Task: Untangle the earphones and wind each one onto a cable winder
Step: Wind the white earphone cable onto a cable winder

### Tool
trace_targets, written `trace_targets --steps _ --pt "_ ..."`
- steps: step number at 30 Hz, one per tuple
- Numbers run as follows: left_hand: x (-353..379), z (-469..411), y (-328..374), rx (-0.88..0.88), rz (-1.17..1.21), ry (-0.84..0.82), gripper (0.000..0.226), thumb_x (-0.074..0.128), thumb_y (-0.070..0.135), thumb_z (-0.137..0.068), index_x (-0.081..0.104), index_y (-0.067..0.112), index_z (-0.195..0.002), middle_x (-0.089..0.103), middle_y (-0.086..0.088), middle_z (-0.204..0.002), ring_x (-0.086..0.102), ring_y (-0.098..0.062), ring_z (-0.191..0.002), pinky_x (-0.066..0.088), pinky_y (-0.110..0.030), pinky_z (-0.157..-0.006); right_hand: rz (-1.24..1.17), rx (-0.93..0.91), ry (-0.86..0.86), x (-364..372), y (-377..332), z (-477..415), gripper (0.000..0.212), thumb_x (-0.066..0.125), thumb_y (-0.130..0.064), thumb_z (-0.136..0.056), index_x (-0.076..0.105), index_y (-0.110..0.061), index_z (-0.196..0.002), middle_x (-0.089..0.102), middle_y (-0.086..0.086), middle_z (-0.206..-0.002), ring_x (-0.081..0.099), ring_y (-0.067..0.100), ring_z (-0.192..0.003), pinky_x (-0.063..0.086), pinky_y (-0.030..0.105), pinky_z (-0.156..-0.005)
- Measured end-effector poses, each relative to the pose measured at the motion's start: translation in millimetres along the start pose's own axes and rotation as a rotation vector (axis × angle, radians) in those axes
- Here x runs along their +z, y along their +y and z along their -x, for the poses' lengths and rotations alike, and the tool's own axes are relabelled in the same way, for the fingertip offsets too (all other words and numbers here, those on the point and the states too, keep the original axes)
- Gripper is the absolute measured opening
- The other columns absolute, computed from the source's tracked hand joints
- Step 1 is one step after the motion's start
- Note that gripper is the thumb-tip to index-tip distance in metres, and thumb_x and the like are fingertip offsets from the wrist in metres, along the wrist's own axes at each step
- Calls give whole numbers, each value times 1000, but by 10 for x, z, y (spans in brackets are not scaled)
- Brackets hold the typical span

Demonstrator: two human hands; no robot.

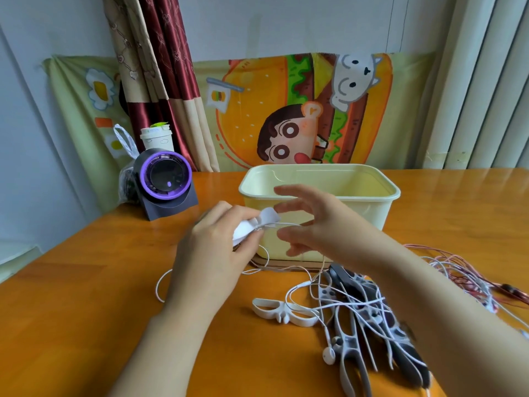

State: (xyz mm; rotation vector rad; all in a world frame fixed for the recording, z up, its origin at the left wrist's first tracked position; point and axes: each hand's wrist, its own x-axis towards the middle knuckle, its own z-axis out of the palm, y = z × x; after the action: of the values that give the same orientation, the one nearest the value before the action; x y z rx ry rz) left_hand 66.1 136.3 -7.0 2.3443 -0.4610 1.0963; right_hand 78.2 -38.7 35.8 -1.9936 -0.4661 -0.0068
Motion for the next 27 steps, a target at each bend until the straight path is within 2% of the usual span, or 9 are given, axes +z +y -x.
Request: trace_targets --steps 2,5,7,9,12,14,17,23,27 --pt "11 2 -1 12 18 -12 22 78 14 -79 70 17 -99 63 4 -89 59 -15 -77 39 -14 -54 118 4 -10 -79 -12 2 50 71 -17 -82 55 -32 -127 61 -11 -109 57 3 -55 50 18 -57" --pt "28 9 8 17 38 -26 19 76 16 -80 70 19 -98 61 6 -88 58 -16 -76 47 -23 -52 275 1 -52 -204 -67 40 24 75 -31 -78 69 -33 -102 67 -12 -81 50 -4 -52 39 12 -51" --pt "47 15 27 31 49 -49 15 74 20 -81 70 21 -95 60 7 -85 58 -16 -75 48 -30 -53 355 -16 -86 -233 -108 69 9 73 -35 -79 73 -29 -85 67 -10 -65 46 -1 -48 34 10 -46" --pt "66 25 54 42 76 -101 15 76 19 -81 70 21 -95 59 8 -85 57 -15 -75 49 -30 -55 408 -59 -58 -234 -129 73 10 71 -32 -81 74 -24 -76 69 -7 -64 45 7 -46 35 14 -42" --pt "84 45 97 45 112 -183 17 77 19 -81 70 24 -95 57 14 -86 53 -7 -78 48 -26 -60 356 -97 17 -238 -155 65 9 69 -20 -82 75 -20 -76 72 -9 -68 63 18 -64 51 27 -59" --pt "97 55 130 47 138 -217 17 76 20 -81 68 25 -95 56 18 -88 52 -6 -81 47 -22 -61 315 -113 45 -239 -145 62 9 69 -15 -81 75 -19 -76 72 -8 -70 66 13 -69 51 25 -65" --pt "98 60 182 71 185 -212 19 75 24 -81 63 28 -94 56 19 -89 53 -5 -80 45 -15 -60 274 -133 73 -234 -124 47 9 71 -13 -81 75 -18 -75 73 -6 -72 66 10 -68 51 19 -62" --pt "51 77 223 -5 230 -208 39 78 30 -78 42 40 -91 57 16 -86 59 -4 -78 49 -21 -62 237 -162 89 -198 -106 30 5 73 -14 -79 73 -16 -75 71 -5 -69 59 -3 -56 43 7 -54" --pt "40 82 262 32 252 -179 43 78 28 -77 40 43 -87 58 16 -85 59 -5 -80 51 -17 -60 170 -122 33 -186 -34 1 6 72 -14 -80 73 -15 -75 67 -5 -59 54 0 -51 43 11 -51"
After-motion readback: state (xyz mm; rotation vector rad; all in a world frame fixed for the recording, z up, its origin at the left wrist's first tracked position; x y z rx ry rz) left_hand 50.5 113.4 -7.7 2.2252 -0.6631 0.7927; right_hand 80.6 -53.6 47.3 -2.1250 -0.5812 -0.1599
